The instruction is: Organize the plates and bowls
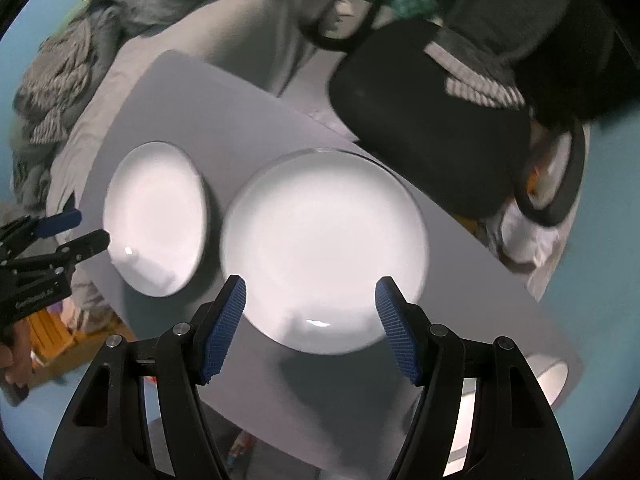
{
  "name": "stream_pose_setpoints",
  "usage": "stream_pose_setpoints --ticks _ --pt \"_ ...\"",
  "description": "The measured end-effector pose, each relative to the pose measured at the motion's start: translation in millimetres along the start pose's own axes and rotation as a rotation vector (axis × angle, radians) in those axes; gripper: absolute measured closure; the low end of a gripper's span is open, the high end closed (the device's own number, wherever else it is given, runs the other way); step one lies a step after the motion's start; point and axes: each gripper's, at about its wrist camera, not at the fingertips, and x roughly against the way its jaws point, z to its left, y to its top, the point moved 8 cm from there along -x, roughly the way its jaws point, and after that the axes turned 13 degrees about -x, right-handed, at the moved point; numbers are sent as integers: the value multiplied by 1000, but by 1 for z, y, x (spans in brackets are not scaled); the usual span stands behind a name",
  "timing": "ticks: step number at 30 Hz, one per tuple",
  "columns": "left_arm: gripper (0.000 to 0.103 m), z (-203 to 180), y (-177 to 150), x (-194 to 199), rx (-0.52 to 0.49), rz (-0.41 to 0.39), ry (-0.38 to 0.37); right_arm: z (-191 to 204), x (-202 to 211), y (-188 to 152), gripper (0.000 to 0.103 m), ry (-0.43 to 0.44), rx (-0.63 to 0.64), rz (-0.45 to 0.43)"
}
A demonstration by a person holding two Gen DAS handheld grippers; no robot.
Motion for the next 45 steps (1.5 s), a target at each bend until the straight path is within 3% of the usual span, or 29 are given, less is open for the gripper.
stream_pose_setpoints --ticks 6,17,27,33,37,39,45 --pt "40 36 -18 -13 107 14 -25 42 -18 14 35 22 93 9" --pt "40 68 -36 -45 266 14 -109 90 -68 47 35 78 140 65" --pt "40 66 -32 -65 292 27 -131 103 -102 50 36 79 182 119" --pt "41 63 -31 -73 279 36 -139 105 -112 47 53 110 152 160" --pt "57 63 -34 -74 273 41 -154 105 -117 43 64 126 143 182" --pt "74 62 -37 -75 267 45 -172 106 -119 39 70 125 153 193" --pt "84 57 -37 -72 270 35 -225 99 -123 38 85 118 147 212"
